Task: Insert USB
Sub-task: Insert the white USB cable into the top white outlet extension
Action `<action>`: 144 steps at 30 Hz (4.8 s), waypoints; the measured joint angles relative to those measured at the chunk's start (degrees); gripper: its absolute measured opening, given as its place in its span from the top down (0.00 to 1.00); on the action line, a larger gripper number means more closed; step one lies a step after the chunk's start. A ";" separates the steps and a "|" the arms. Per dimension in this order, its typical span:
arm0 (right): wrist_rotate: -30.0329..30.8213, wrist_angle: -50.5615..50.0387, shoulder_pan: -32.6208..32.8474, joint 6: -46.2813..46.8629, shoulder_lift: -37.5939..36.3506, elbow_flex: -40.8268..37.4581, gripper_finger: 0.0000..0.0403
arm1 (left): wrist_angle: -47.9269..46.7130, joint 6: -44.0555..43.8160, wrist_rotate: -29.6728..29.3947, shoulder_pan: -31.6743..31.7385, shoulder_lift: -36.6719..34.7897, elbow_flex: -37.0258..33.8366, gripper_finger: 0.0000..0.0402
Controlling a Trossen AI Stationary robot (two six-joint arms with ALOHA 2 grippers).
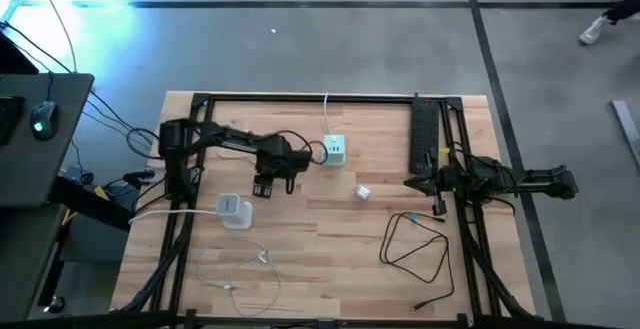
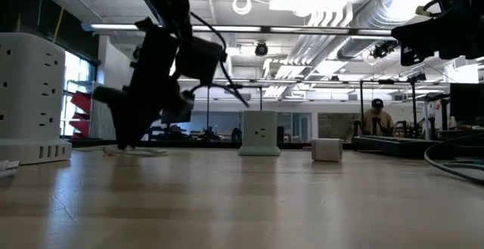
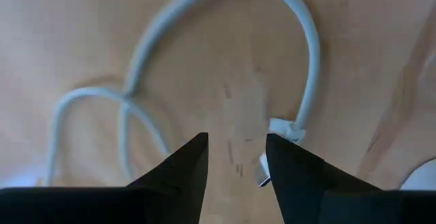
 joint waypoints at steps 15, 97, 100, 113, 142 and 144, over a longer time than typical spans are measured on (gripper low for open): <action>0.00 0.00 0.00 0.00 0.00 0.02 1.00 | -5.85 1.89 -2.31 -2.85 -1.11 -0.32 0.68; 11.50 13.76 0.09 27.02 1.62 -0.14 1.00 | 89.29 -22.10 5.85 -19.49 -30.69 -27.25 1.00; 15.91 18.01 0.11 32.12 3.73 -0.15 1.00 | 89.30 -21.88 5.25 -19.47 -30.69 -27.25 1.00; 18.62 35.70 0.08 35.70 29.07 1.14 1.00 | 89.39 -17.99 0.70 -18.92 -30.66 -27.25 1.00; 27.08 61.20 -2.45 16.98 41.29 4.88 1.00 | 88.82 -17.98 0.49 -20.33 -30.64 -27.25 1.00; 24.26 63.14 -2.56 17.16 41.77 4.93 1.00 | 88.79 -17.98 0.49 -20.56 -30.64 -27.25 1.00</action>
